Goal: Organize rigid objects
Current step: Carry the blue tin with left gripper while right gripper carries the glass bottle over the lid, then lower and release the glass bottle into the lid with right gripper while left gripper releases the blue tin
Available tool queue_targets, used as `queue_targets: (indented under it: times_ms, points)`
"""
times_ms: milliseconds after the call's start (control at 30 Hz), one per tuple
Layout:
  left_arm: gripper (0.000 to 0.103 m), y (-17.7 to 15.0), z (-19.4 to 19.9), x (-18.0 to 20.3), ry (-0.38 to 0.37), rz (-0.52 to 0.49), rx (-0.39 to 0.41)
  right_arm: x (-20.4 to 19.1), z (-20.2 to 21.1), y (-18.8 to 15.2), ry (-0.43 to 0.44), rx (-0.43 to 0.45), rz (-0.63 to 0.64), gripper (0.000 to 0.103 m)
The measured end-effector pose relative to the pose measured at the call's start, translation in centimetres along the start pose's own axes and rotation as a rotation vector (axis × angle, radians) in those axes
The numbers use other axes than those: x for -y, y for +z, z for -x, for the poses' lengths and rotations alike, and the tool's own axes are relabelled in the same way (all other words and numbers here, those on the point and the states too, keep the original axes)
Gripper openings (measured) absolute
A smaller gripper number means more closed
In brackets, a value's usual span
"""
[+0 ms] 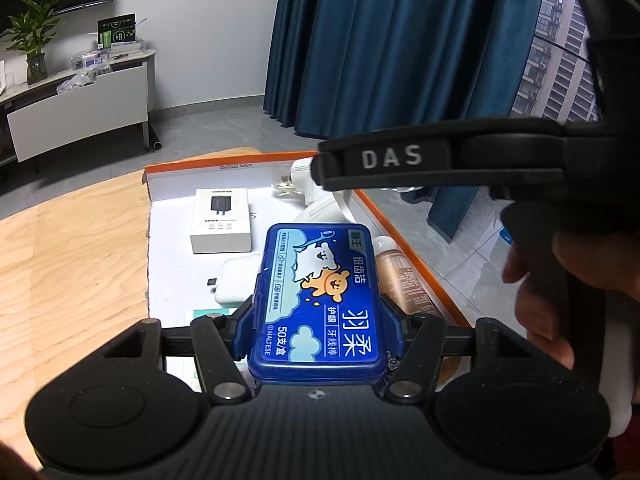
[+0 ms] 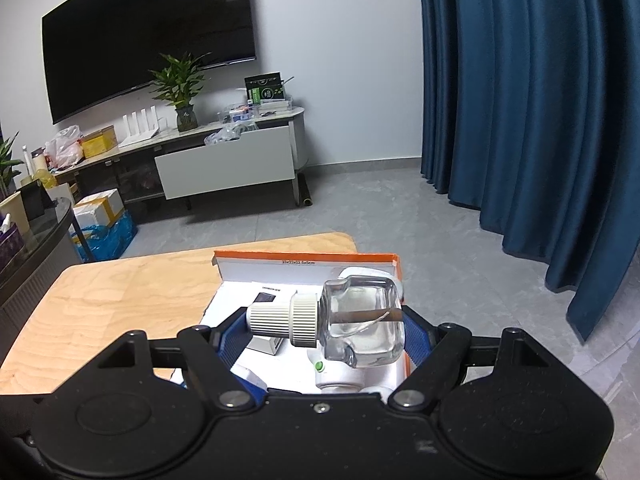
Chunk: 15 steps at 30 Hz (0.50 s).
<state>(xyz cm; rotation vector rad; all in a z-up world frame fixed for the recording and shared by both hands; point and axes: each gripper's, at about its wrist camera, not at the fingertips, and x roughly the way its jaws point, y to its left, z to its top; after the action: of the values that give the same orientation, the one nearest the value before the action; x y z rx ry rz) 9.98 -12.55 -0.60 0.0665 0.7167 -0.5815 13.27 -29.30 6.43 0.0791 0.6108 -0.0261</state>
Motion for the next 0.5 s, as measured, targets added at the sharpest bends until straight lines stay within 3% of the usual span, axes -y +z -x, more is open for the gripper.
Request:
queue_targets:
  times_ms: [500]
  points:
    - [0.062,0.0,-0.9,0.2,-0.026,-0.021,-0.015,-0.7,-4.1,1.4,0.029,-0.056,0.088,0.092]
